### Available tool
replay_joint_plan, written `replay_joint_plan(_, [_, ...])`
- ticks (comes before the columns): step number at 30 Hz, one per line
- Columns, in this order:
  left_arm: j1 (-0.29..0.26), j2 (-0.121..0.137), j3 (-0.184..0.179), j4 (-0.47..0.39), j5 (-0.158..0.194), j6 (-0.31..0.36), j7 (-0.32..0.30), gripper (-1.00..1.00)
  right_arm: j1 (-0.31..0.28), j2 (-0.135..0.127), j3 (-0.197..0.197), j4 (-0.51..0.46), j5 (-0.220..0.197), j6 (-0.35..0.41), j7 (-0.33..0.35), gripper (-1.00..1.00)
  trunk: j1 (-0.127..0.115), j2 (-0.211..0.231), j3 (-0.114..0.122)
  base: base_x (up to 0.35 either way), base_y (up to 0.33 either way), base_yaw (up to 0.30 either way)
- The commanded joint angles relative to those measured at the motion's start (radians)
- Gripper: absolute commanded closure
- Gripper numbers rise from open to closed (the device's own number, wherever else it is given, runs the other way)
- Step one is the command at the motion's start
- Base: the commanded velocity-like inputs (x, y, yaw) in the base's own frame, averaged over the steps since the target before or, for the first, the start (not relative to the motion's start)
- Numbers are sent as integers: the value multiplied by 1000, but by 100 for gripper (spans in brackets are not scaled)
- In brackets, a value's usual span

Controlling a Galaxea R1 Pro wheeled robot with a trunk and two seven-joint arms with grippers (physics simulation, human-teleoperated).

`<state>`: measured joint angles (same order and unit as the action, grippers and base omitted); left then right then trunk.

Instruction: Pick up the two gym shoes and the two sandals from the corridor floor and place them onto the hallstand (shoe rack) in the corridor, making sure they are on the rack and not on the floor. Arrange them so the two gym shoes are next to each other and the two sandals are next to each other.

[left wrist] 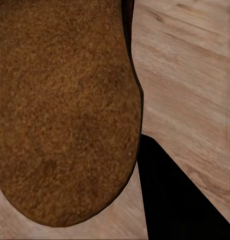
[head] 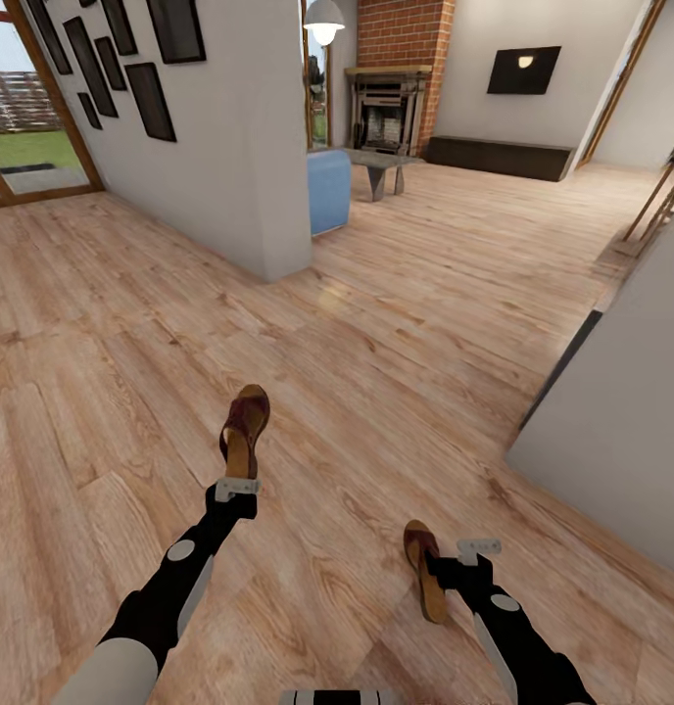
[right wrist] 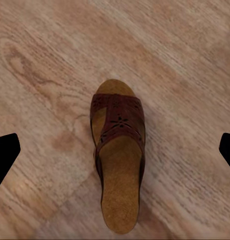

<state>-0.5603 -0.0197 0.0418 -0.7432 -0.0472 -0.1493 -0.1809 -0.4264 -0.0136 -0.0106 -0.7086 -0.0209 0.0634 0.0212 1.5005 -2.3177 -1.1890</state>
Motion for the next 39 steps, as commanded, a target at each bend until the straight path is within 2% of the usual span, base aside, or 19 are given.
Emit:
replay_joint_plan(1, [0, -1, -8, -21, -9, 12, -4, 100, 0, 0, -1, 0, -2, 6, 2, -100, 0, 0, -2, 1, 0, -74])
replay_joint_plan(4, [-2, -2, -30, -91, -9, 92, 2, 100, 0, 0, -2, 2, -2, 5, 2, -100, 0, 0, -4, 0, 0, -32])
replay_joint_plan(8, [3, -2, -38, -190, -9, 177, 3, 100, 0, 0, -1, 3, -2, 4, 2, -100, 4, -7, -7, 0, 0, -8])
replay_joint_plan(12, [7, -1, -40, -237, -8, 209, 0, 100, 0, 1, -1, 2, -2, 4, -1, -100, 19, -35, -21, 0, 0, -2])
replay_joint_plan(33, [11, -2, -34, -234, -8, 212, 9, 100, 0, 1, -3, 0, -2, 4, -4, -100, 99, -182, -118, 0, 0, 53])
replay_joint_plan(39, [11, -2, -34, -234, -8, 212, 9, 100, 0, 1, -3, 1, -1, 3, -6, -100, 102, -184, -150, 0, 0, 92])
